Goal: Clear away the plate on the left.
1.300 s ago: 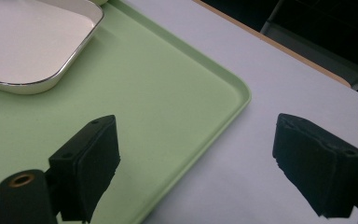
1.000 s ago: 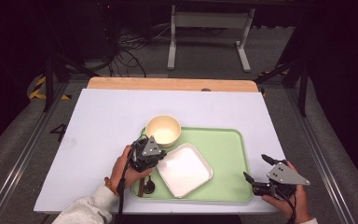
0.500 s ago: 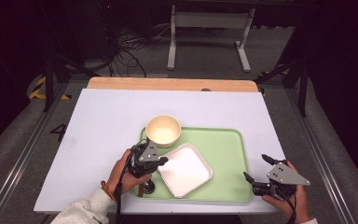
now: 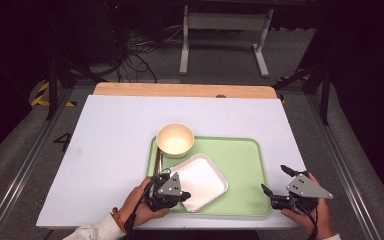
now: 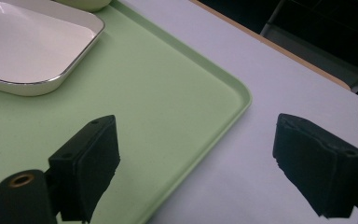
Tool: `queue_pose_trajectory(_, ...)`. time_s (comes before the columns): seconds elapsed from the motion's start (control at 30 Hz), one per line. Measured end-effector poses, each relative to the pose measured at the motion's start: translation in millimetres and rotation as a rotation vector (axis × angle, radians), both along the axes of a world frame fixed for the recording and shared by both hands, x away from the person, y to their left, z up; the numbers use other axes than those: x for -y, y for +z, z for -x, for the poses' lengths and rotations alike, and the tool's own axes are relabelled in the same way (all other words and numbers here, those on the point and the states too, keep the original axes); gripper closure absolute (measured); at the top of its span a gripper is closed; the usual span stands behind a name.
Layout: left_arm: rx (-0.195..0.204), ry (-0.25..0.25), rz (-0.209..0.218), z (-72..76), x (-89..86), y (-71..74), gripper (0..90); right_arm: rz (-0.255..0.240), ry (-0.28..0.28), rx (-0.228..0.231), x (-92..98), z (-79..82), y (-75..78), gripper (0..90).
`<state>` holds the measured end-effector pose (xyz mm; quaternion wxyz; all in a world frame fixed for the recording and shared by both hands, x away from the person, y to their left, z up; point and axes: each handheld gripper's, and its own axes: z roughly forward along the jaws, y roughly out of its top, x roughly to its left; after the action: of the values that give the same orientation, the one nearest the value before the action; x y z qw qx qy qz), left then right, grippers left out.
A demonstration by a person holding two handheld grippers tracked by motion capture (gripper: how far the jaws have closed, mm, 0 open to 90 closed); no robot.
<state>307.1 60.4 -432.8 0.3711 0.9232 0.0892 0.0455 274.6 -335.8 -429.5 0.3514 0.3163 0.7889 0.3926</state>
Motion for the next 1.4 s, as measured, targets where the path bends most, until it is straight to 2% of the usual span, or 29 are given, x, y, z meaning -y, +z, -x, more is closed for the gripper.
queue_pose_trajectory(0.03, -0.017, -0.004, 0.012, 1.0, 0.5, -0.9, 90.0, 0.0, 0.001, 0.0, 0.0, 0.3, 0.0, 14.9)
queue_pose_trajectory(0.1, -0.012, -0.017, -0.008, 2.6, 2.9, -2.6, 90.0, 0.005, 0.003, -0.001, -0.2, 0.9, -0.3, 14.9)
queue_pose_trajectory(0.17, -0.027, -0.024, -0.002, 3.0, 5.0, -3.9, 90.0, 0.003, 0.003, -0.001, -0.3, 0.7, -0.2, 14.9)
queue_pose_trajectory(0.23, -0.023, -0.032, -0.013, 3.9, 6.2, -4.9, 90.0, 0.003, 0.003, 0.0, -0.4, 0.6, -0.1, 14.9)
queue_pose_trajectory(0.3, -0.042, -0.038, -0.02, 3.5, 6.6, -7.1, 90.0, 0.006, 0.002, -0.002, -0.5, 0.3, -0.5, 14.9)
queue_pose_trajectory(0.33, -0.036, -0.042, -0.028, 3.7, 7.0, -8.4, 90.0, 0.007, 0.002, -0.002, -0.5, 0.2, -0.6, 15.0)
queue_pose_trajectory(0.37, -0.049, -0.043, -0.03, 4.0, 6.8, -9.3, 90.0, 0.006, 0.002, -0.001, -0.4, 0.4, -0.5, 14.9)
queue_pose_trajectory(0.47, -0.046, -0.049, -0.044, 3.7, 6.6, -11.3, 90.0, 0.004, 0.001, -0.001, -0.1, 0.6, -0.5, 14.9)
queue_pose_trajectory(0.6, -0.061, -0.043, -0.054, 3.3, 3.5, -14.2, 90.0, 0.005, 0.002, -0.002, 0.3, 0.4, -0.7, 15.0)
queue_pose_trajectory(0.8, -0.071, -0.015, -0.05, 2.2, -8.4, -15.2, 90.0, 0.005, 0.002, -0.004, 0.5, 0.1, -1.0, 14.9)
queue_pose_trajectory(0.9, -0.067, -0.021, -0.045, 1.0, -16.1, -16.5, 90.0, 0.008, 0.002, -0.005, 0.1, 0.3, -1.1, 14.9)
queue_pose_trajectory(0.93, -0.077, -0.01, -0.045, 0.3, -18.9, -16.4, 90.0, 0.007, 0.002, -0.005, 0.0, 0.4, -1.1, 15.0)
queue_pose_trajectory(1.4, -0.074, 0.047, -0.03, -6.7, -49.7, -18.6, 89.7, 0.004, 0.001, -0.009, 1.1, -0.2, -1.7, 14.9)
